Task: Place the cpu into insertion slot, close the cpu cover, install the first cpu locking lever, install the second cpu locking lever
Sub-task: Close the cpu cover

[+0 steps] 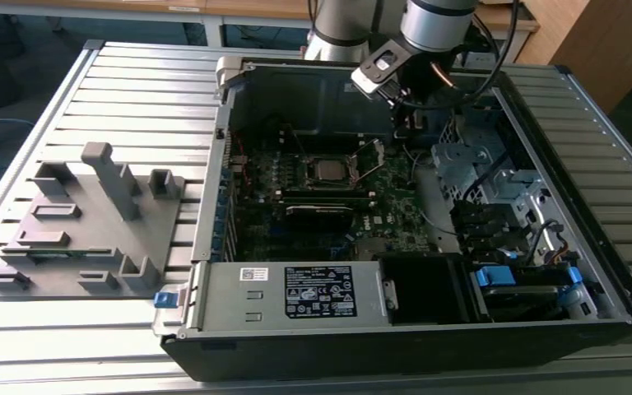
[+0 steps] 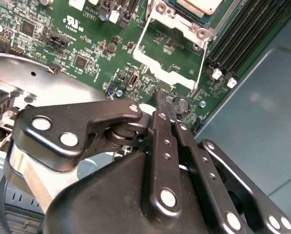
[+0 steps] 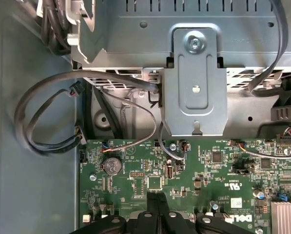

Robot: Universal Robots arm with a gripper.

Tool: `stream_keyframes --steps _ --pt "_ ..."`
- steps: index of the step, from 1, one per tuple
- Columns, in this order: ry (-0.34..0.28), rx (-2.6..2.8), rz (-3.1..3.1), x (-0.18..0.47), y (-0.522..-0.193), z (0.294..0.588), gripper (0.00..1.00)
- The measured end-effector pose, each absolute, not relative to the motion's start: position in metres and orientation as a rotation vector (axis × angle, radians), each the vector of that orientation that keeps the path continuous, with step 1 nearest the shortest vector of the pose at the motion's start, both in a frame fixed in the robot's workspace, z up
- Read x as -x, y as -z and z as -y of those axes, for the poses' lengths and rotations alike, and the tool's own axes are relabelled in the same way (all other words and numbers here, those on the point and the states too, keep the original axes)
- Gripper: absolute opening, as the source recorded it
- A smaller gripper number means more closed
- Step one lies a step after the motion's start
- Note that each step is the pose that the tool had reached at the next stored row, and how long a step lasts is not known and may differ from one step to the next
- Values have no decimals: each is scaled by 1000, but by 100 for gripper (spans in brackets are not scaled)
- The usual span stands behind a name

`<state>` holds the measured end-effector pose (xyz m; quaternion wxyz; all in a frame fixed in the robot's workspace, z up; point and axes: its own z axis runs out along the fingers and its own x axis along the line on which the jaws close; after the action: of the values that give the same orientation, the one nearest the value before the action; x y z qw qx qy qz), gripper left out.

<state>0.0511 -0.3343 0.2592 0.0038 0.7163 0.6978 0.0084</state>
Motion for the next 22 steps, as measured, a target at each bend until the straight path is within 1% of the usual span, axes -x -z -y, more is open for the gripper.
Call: stream_keyframes --steps 10,22 --pt "-27 -2245 -2187 -51 -248 334 10" --pt "-27 -2245 -2187 -46 -247 334 10"
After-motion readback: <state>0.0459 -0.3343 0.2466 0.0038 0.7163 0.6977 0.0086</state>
